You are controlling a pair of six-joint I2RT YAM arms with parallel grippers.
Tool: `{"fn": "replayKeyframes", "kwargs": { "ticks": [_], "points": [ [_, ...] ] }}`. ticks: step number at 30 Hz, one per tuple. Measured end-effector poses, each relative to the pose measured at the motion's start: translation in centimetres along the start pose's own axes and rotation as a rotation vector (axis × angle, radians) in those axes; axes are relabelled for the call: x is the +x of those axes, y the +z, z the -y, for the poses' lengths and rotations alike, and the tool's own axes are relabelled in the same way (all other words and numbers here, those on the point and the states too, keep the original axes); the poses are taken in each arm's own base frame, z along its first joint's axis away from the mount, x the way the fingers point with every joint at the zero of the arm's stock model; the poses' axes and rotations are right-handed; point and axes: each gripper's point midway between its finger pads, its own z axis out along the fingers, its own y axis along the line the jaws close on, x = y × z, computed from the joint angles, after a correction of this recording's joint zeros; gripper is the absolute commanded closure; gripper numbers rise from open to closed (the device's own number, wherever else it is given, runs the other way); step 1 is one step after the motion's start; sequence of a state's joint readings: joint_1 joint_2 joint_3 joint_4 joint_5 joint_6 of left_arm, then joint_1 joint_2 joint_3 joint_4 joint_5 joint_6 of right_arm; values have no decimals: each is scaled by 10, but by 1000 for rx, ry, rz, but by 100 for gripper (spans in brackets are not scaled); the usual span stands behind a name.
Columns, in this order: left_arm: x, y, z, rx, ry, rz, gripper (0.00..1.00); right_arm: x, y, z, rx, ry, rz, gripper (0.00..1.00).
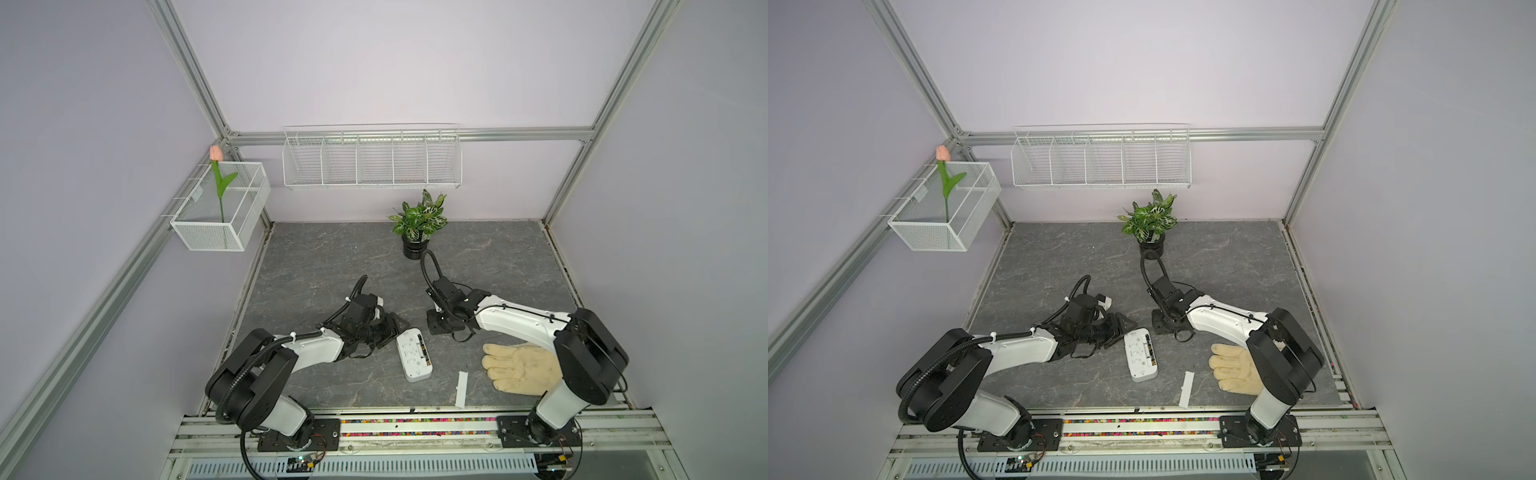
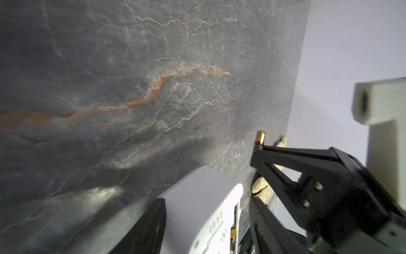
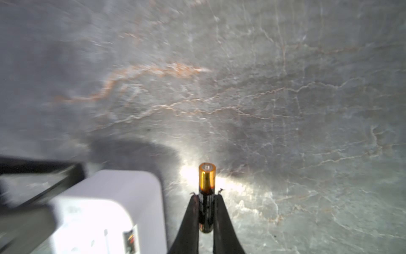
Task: Insert the battery into the alarm
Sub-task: Adjust the alarm at the center of the board, then install the battery in the alarm.
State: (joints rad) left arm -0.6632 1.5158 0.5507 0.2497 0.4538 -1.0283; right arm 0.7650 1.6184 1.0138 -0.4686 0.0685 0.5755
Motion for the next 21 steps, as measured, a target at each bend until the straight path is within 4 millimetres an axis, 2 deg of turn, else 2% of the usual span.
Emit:
{"fn": "replayKeyframes", "kwargs": {
  "ticks": [7, 10, 14, 21],
  "points": [
    [-9, 7, 15, 27, 18, -2, 39, 6, -38, -15, -118, 28, 57, 89],
    [-11, 6, 19, 32, 32, 3, 39, 18, -49, -33, -155, 13, 56, 89],
    [-12, 1, 20, 20, 35, 16, 38, 42, -52, -51, -162, -18, 16, 89],
    [-11, -17, 20, 7, 55, 60, 38, 61, -45, -59, -103, -23, -29, 88]
  ]
}}
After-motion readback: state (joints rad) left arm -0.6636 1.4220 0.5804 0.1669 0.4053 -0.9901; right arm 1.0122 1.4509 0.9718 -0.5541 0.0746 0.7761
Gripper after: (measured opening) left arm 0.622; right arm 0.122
